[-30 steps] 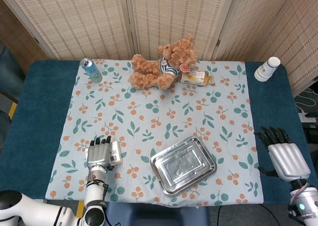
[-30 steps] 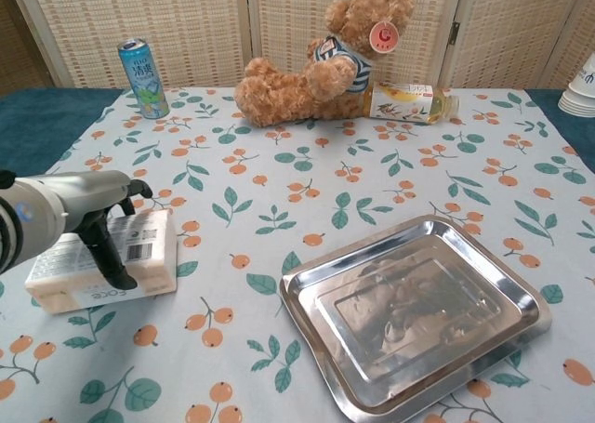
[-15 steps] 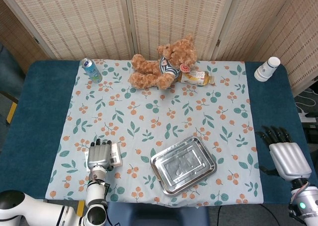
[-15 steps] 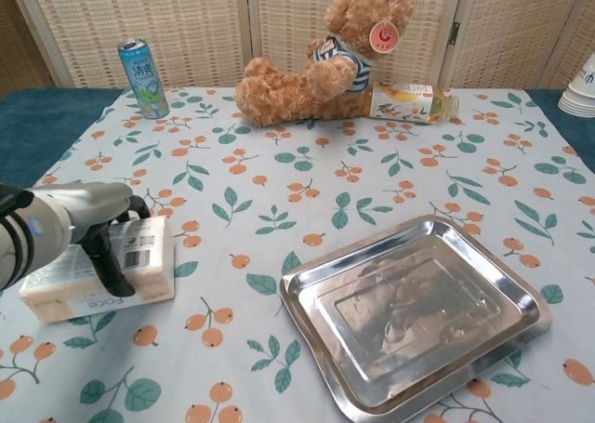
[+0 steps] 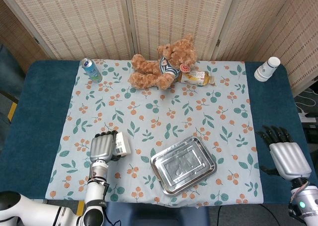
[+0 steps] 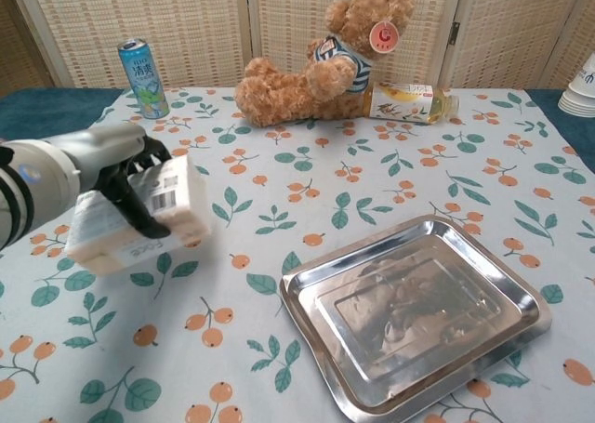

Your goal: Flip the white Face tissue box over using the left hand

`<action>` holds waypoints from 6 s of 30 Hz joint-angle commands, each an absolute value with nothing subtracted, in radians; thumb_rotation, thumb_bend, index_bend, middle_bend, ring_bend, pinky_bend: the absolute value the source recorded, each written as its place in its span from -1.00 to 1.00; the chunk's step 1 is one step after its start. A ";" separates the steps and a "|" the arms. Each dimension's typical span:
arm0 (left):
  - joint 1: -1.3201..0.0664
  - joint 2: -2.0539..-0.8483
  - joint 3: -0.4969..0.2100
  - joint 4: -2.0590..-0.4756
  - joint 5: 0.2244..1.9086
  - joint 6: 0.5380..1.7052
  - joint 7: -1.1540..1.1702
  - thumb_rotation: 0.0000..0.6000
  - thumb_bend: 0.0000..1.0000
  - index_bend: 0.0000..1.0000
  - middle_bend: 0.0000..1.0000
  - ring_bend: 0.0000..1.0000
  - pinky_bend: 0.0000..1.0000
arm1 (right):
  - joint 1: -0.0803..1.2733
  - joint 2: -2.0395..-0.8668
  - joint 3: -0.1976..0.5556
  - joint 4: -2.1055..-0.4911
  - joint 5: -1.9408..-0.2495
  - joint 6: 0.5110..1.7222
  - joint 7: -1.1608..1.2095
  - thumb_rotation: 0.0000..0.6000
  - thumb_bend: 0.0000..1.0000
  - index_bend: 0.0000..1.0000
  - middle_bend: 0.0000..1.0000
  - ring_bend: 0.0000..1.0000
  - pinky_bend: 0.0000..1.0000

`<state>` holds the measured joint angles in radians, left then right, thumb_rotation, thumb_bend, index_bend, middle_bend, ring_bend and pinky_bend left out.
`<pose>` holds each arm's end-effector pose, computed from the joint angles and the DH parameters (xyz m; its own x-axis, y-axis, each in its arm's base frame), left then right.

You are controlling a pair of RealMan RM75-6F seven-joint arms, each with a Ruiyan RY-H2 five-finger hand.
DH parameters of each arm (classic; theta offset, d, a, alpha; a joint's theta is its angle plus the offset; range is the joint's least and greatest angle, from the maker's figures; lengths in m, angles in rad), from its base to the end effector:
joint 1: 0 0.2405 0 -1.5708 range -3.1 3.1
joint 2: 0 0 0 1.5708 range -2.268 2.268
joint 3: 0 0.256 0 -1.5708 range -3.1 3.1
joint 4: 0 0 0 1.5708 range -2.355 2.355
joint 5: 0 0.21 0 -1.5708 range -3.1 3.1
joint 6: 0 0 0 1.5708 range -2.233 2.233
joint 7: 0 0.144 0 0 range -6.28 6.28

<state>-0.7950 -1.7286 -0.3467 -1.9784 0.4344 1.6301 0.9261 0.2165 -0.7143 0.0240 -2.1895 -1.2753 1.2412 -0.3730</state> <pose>-0.0844 0.2821 -0.0055 0.2786 0.3314 0.9014 0.9350 0.1208 -0.3334 -0.2289 -0.1895 0.1960 0.5373 -0.2642 0.8009 -0.8343 -0.0277 0.5506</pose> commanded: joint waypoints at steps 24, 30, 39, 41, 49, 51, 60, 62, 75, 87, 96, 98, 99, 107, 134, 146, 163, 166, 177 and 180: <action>-0.510 -1.938 -0.311 -1.365 1.209 1.436 -0.449 1.00 -0.59 -0.39 -0.22 -0.66 -0.63 | 0.227 -0.749 0.017 -2.171 -1.232 1.235 -0.426 1.00 -0.76 -0.70 -0.91 -1.00 -1.00; -0.500 -1.983 -0.322 -1.264 1.194 1.388 -0.513 1.00 -0.62 -0.45 -0.28 -0.72 -0.63 | 0.233 -0.759 0.018 -2.159 -1.208 1.228 -0.435 1.00 -0.76 -0.70 -0.91 -1.00 -1.00; -0.489 -2.030 -0.326 -1.166 1.193 1.344 -0.549 1.00 -0.64 -0.46 -0.30 -0.73 -0.64 | 0.240 -0.762 0.022 -2.149 -1.186 1.225 -0.436 1.00 -0.76 -0.70 -0.91 -1.00 -1.00; -0.489 -2.039 -0.330 -1.150 1.196 1.337 -0.557 1.00 -0.64 -0.46 -0.30 -0.73 -0.64 | 0.243 -0.763 0.021 -2.148 -1.181 1.220 -0.437 1.00 -0.76 -0.70 -0.91 -1.00 -1.00; -0.492 -2.066 -0.340 -1.089 1.212 1.319 -0.577 1.00 -0.64 -0.47 -0.32 -0.75 -0.64 | 0.249 -0.763 0.023 -2.148 -1.179 1.215 -0.432 1.00 -0.76 -0.70 -0.91 -1.00 -1.00; -0.489 -2.069 -0.344 -1.075 1.208 1.310 -0.585 1.00 -0.64 -0.48 -0.33 -0.75 -0.64 | 0.251 -0.763 0.022 -2.146 -1.177 1.213 -0.432 1.00 -0.76 -0.70 -0.91 -1.00 -1.00; -0.470 -2.062 -0.343 -1.044 1.215 1.291 -0.603 1.00 -0.64 -0.51 -0.37 -0.77 -0.63 | 0.255 -0.773 0.017 -2.142 -1.170 1.210 -0.445 1.00 -0.76 -0.70 -0.91 -1.00 -1.00; -0.463 -2.060 -0.340 -1.041 1.215 1.287 -0.606 1.00 -0.64 -0.54 -0.40 -0.79 -0.63 | 0.257 -0.776 0.016 -2.141 -1.167 1.208 -0.449 1.00 -0.76 -0.70 -0.91 -1.00 -1.00; -0.445 -2.037 -0.309 -1.037 1.262 1.265 -0.656 1.00 -0.73 -1.00 -0.95 -1.00 -0.75 | 0.262 -0.782 0.013 -2.142 -1.163 1.209 -0.457 1.00 -0.76 -0.70 -0.91 -1.00 -1.00; -0.432 -2.004 -0.307 -1.079 1.276 1.270 -0.641 1.00 -0.79 -1.00 -1.00 -1.00 -0.87 | 0.264 -0.781 0.010 -2.147 -1.173 1.211 -0.456 1.00 -0.76 -0.69 -0.91 -1.00 -1.00; -0.410 -1.952 -0.310 -1.148 1.281 1.294 -0.600 1.00 -0.80 -1.00 -1.00 -1.00 -0.89 | 0.274 -0.787 0.008 -2.149 -1.177 1.196 -0.459 1.00 -0.76 -0.68 -0.91 -1.00 -1.00; -0.408 -1.937 -0.317 -1.173 1.280 1.298 -0.592 1.00 -0.80 -1.00 -1.00 -1.00 -0.91 | 0.279 -0.790 0.008 -2.151 -1.178 1.191 -0.462 1.00 -0.76 -0.68 -0.91 -1.00 -1.00; -0.407 -1.930 -0.322 -1.183 1.279 1.300 -0.588 1.00 -0.80 -1.00 -1.00 -1.00 -0.91 | 0.280 -0.791 0.008 -2.151 -1.180 1.190 -0.463 1.00 -0.76 -0.68 -0.91 -1.00 -1.00; -0.409 -1.849 -0.354 -1.328 1.309 1.345 -0.528 1.00 -0.80 -1.00 -1.00 -1.00 -0.93 | 0.287 -0.794 0.008 -2.155 -1.178 1.184 -0.466 1.00 -0.76 -0.68 -0.91 -1.00 -1.00; -0.878 -1.016 -0.616 -2.335 0.085 1.240 0.999 1.00 -0.71 -1.00 -0.94 -1.00 -0.87 | 0.265 -0.733 0.007 -2.183 -1.215 1.201 -0.386 1.00 -0.76 -0.69 -0.91 -1.00 -1.00; -1.326 -1.132 -0.622 -2.195 -0.583 1.442 1.220 1.00 -0.73 -1.00 -0.87 -1.00 -0.80 | 0.273 -0.729 0.014 -2.174 -1.186 1.185 -0.373 1.00 -0.76 -0.70 -0.91 -1.00 -1.00; -1.437 -1.386 -0.493 -2.000 -0.493 1.642 1.185 1.00 -0.73 -1.00 -1.00 -1.00 -0.77 | 0.265 -0.690 0.020 -2.181 -1.214 1.175 -0.299 1.00 -0.76 -0.70 -0.91 -1.00 -1.00; -1.415 -1.400 -0.495 -1.966 -0.493 1.638 1.182 1.00 -0.73 -1.00 -1.00 -1.00 -0.77 | 0.262 -0.686 0.020 -2.183 -1.222 1.179 -0.293 1.00 -0.76 -0.70 -0.91 -1.00 -1.00; -1.363 -1.398 -0.573 -1.936 -0.516 1.608 1.191 1.00 -0.74 -1.00 -1.00 -1.00 -0.72 | 0.264 -0.690 0.023 -2.177 -1.213 1.172 -0.295 1.00 -0.76 -0.70 -0.91 -1.00 -1.00; -1.356 -1.405 -0.588 -1.925 -0.523 1.608 1.194 1.00 -0.76 -1.00 -0.99 -1.00 -0.72 | 0.263 -0.690 0.022 -2.179 -1.216 1.173 -0.297 1.00 -0.76 -0.70 -0.91 -1.00 -1.00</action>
